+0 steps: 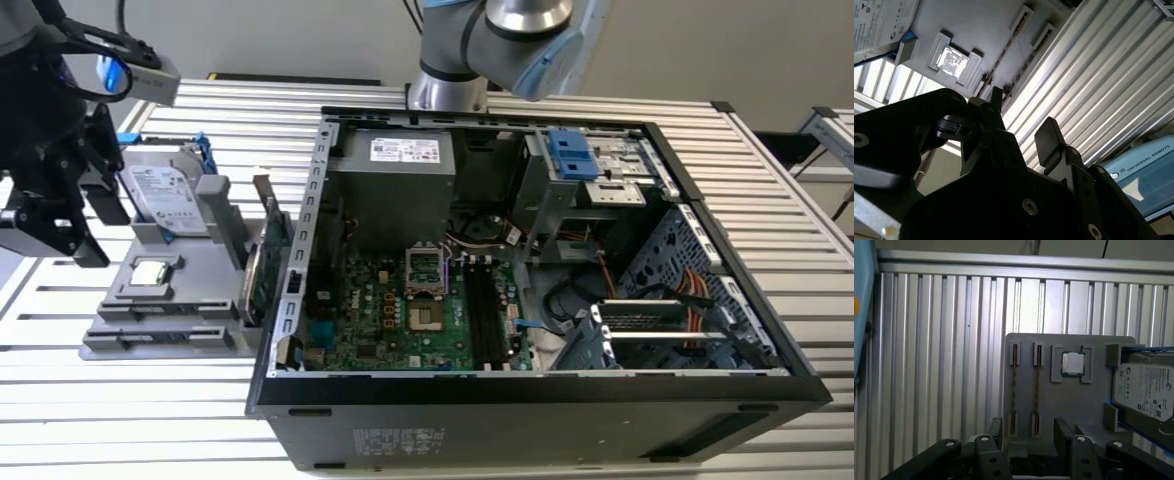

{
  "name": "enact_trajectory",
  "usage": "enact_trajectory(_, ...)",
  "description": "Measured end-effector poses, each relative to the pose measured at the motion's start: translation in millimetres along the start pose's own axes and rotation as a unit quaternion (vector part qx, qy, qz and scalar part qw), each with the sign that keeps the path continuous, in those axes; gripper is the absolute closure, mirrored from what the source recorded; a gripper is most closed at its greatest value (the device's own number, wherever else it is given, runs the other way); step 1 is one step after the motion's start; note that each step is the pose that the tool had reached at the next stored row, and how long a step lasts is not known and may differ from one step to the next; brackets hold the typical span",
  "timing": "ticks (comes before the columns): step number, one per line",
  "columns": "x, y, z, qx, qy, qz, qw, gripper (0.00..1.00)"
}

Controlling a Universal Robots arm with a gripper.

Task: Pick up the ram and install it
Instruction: 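Pick up the ram and move it above insertion slot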

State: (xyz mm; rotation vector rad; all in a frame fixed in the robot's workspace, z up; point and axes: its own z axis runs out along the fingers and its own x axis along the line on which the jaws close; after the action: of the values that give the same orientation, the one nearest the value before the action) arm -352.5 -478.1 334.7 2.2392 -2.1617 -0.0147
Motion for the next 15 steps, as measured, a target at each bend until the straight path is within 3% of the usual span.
enact_trajectory(15,0.2,-0.5,19.0,-0.0001,0.0,0.0,1.0,0.0)
